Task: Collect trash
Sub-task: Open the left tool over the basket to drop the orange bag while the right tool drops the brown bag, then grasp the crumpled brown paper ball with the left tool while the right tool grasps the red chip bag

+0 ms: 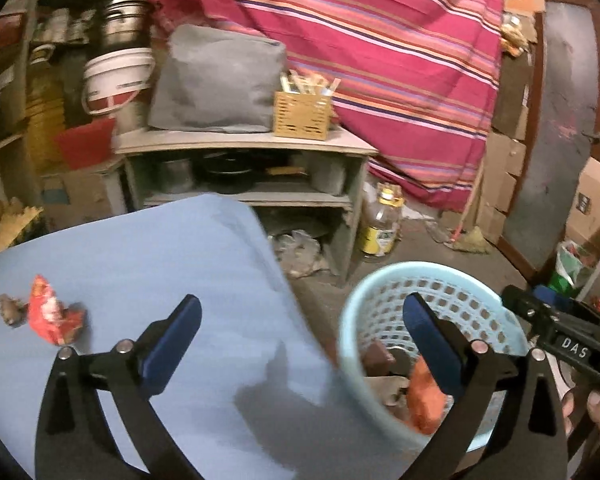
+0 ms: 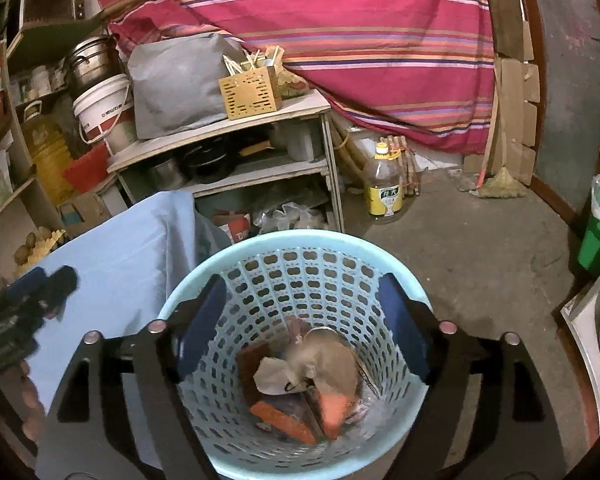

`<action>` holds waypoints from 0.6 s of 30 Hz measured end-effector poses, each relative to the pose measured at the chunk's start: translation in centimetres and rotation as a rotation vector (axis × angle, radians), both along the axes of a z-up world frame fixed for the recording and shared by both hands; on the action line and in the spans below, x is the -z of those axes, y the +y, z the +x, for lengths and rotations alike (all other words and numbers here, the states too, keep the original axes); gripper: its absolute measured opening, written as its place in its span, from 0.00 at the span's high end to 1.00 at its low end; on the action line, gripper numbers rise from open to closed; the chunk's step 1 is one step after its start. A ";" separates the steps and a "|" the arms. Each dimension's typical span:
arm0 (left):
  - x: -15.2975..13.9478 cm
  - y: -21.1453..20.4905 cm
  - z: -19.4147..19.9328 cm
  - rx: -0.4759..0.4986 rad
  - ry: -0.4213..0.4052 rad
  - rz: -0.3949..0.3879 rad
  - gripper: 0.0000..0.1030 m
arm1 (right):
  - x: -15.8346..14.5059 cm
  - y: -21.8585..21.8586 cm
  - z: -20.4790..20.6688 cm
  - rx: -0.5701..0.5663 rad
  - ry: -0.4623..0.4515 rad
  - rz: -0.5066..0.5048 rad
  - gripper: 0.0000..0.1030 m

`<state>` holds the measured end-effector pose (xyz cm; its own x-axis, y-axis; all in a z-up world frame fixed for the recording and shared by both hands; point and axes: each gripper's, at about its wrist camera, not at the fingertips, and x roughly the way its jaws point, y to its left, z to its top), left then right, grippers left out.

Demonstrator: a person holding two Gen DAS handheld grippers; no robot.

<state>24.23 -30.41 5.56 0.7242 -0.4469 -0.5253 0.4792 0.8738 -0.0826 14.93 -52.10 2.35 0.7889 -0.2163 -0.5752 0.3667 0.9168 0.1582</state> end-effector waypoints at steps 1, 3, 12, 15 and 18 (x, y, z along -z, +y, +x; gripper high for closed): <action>-0.1 1.1 0.4 -0.015 0.006 -0.005 0.04 | -0.1 0.4 0.2 0.004 0.000 -0.010 0.16; -0.1 2.8 0.8 -0.036 0.012 -0.005 0.04 | -0.2 1.1 0.6 0.014 -0.003 -0.026 0.10; -0.8 13.5 2.9 -0.184 -0.025 0.033 0.04 | -0.8 7.5 4.3 -0.025 -0.006 -0.120 0.04; -0.6 17.6 4.1 -0.250 -0.028 0.056 0.04 | -0.6 10.0 5.7 -0.067 -0.006 -0.110 0.04; 0.0 21.4 5.4 -0.304 -0.010 0.053 0.04 | -0.6 12.9 7.7 -0.115 -0.014 -0.103 0.04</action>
